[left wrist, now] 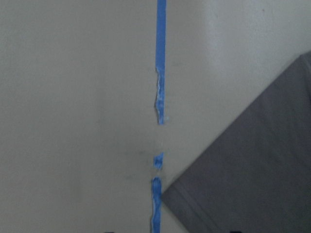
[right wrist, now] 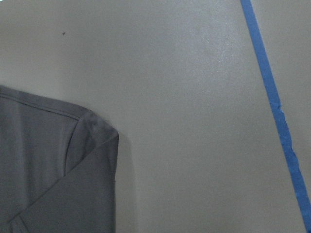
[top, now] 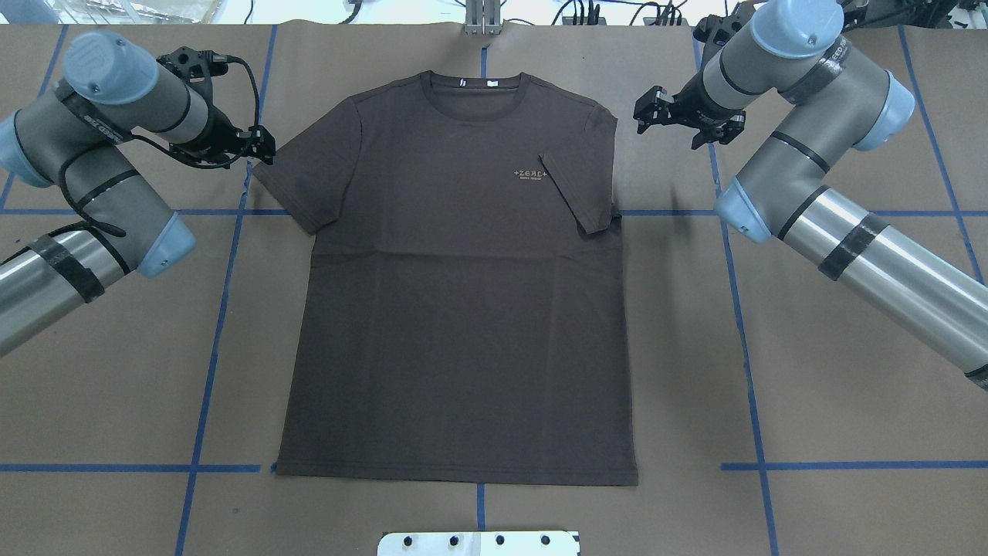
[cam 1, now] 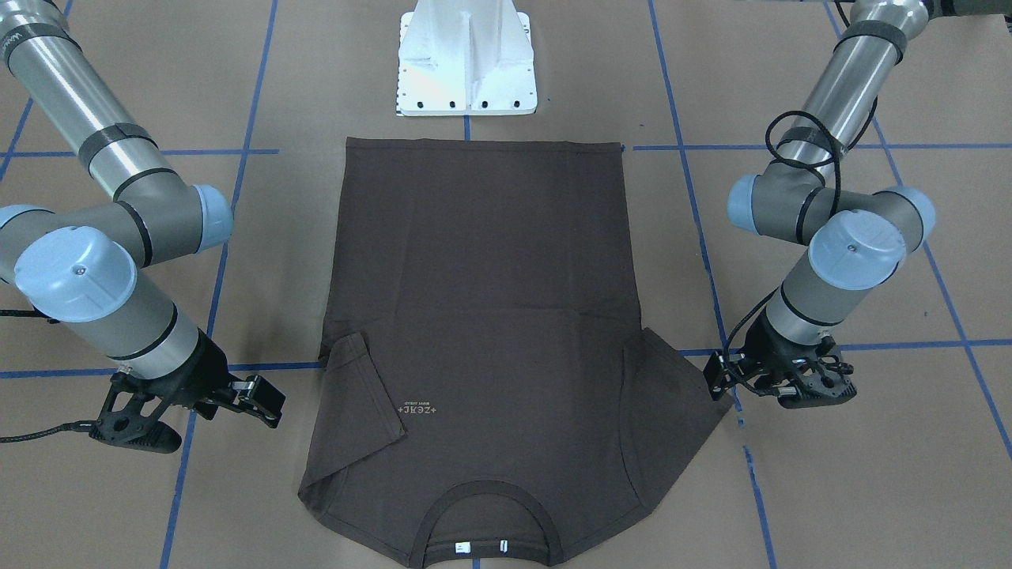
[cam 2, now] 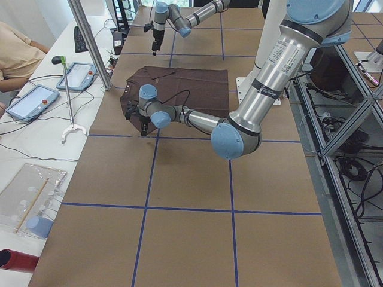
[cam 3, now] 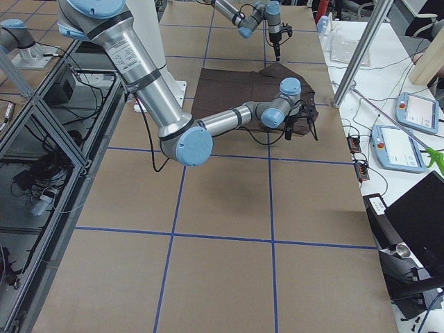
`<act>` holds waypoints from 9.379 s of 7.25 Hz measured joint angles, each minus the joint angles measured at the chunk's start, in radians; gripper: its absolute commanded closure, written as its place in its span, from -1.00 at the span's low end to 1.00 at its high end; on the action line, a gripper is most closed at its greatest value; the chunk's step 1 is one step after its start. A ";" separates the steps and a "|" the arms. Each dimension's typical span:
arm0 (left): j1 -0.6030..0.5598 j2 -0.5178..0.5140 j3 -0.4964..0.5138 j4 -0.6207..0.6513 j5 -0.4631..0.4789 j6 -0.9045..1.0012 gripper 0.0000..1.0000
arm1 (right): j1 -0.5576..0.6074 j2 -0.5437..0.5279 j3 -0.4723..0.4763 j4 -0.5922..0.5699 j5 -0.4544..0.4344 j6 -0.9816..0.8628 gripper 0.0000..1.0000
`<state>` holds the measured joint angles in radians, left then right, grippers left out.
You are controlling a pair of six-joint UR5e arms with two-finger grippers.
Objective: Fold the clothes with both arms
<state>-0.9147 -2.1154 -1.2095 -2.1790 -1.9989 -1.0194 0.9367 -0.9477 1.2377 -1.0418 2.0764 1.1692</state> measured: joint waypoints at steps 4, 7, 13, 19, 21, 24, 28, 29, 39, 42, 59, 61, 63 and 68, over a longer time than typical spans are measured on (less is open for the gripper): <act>0.018 -0.009 0.023 -0.001 0.006 -0.004 -0.11 | 0.001 0.003 0.006 0.002 0.013 -0.002 -1.00; 0.023 -0.021 0.041 -0.001 0.006 -0.004 -0.06 | 0.002 0.000 0.008 0.002 0.014 -0.002 -1.00; 0.024 -0.046 0.067 0.001 0.005 0.003 1.00 | 0.002 -0.002 0.008 0.003 0.019 -0.002 -1.00; 0.050 -0.118 -0.031 0.013 -0.001 -0.094 1.00 | 0.002 -0.007 0.008 0.003 0.019 -0.002 -1.00; 0.102 -0.172 0.010 0.012 0.032 -0.170 1.00 | 0.002 -0.009 0.008 0.004 0.019 -0.001 -1.00; 0.137 -0.242 0.078 0.002 0.101 -0.237 -0.46 | -0.003 -0.012 0.018 0.019 0.018 0.013 -1.00; 0.160 -0.121 -0.185 0.013 0.067 -0.252 -0.46 | -0.174 -0.089 0.272 0.006 -0.047 0.293 -1.00; 0.165 -0.052 -0.289 0.013 0.045 -0.251 -0.46 | -0.270 -0.152 0.409 -0.036 -0.133 0.409 -1.00; 0.165 0.035 -0.401 0.005 0.025 -0.237 -0.46 | -0.845 -0.396 0.845 -0.556 -0.588 1.035 -0.59; 0.160 0.039 -0.402 0.005 0.027 -0.238 -0.46 | -0.877 -0.400 0.840 -0.557 -0.594 1.042 -0.54; 0.565 0.522 -0.850 0.028 0.270 -0.703 -0.35 | -0.810 -0.390 0.863 -0.558 -0.578 1.023 1.00; 0.696 0.548 -0.852 0.053 0.325 -0.784 -0.32 | -0.810 -0.390 0.864 -0.558 -0.578 1.023 1.00; 0.737 0.551 -0.846 0.073 0.336 -0.801 -0.30 | -0.809 -0.390 0.864 -0.558 -0.579 1.023 1.00; 0.747 0.540 -0.816 0.102 0.339 -0.806 0.39 | -0.808 -0.390 0.869 -0.558 -0.581 1.024 1.00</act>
<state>-0.1678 -1.5756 -2.0260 -2.0769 -1.6598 -1.8253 0.1283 -1.3377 2.1063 -1.6000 1.4957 2.1936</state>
